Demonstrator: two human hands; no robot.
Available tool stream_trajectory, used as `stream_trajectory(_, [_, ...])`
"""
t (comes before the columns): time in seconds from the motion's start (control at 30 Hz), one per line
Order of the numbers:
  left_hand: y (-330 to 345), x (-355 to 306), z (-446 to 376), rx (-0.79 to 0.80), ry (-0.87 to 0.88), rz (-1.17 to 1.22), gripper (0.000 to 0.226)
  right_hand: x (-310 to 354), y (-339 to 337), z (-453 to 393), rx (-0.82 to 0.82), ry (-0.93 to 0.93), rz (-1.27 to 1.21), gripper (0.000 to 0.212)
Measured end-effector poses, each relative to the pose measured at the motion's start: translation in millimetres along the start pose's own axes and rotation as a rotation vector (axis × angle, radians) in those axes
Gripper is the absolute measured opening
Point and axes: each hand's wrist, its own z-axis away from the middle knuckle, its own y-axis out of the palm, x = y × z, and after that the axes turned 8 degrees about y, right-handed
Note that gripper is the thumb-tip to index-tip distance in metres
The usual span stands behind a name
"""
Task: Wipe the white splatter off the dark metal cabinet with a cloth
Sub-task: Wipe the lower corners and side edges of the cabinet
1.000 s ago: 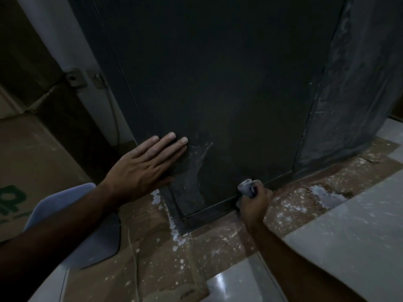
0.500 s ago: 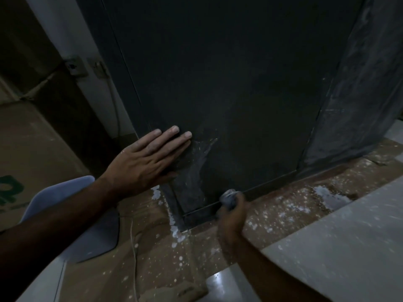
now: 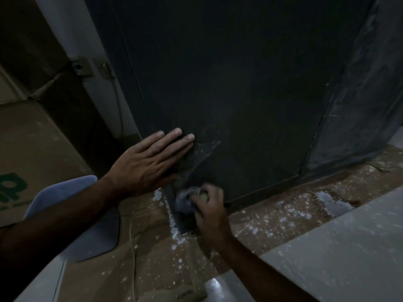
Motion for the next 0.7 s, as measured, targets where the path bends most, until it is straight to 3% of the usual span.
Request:
stream_trajectory(0.07, [-0.6, -0.1, 0.7, 0.003, 0.004, 0.003, 0.079, -30.4, 0.1, 11.5, 0.077, 0.075, 0.047, 0.031])
stream_trajectory(0.13, [-0.2, 0.8, -0.1, 0.017, 0.011, 0.001, 0.081, -34.8, -11.1, -1.5, -0.149, 0.360, -0.118, 0.034])
stream_trajectory(0.2, [-0.8, -0.2, 0.5, 0.019, -0.004, 0.003, 0.082, -17.4, -31.7, -33.0, -0.394, 0.491, -0.283, 0.034])
stream_trajectory(0.27, [-1.9, -2.3, 0.4, 0.005, -0.027, 0.024, 0.082, 6.8, -49.2, -67.0, -0.536, 0.454, -0.375, 0.035])
stream_trajectory(0.33, [-2.3, -1.6, -1.1, -0.017, -0.026, 0.056, 0.082, 28.5, -54.3, -85.9, -0.552, 0.333, -0.364, 0.041])
stream_trajectory(0.5, [-2.4, -0.7, -0.6, -0.052, -0.024, 0.122, 0.079, 5.7, -38.6, -50.3, -0.197, -0.138, 0.021, 0.044])
stream_trajectory(0.57, [-4.8, -1.6, -1.8, -0.075, -0.032, 0.162, 0.072, -1.1, -51.0, -55.5, -0.209, -0.048, -0.052, 0.038])
stream_trajectory(0.63, [-8.4, -4.0, -1.9, -0.094, -0.049, 0.236, 0.062, 15.2, -68.1, -81.0, -0.419, 0.177, -0.247, 0.034])
stream_trajectory(0.7, [-12.7, -4.3, 0.3, -0.120, -0.077, 0.275, 0.055, 45.9, -83.5, -113.6, -0.580, 0.269, -0.368, 0.037])
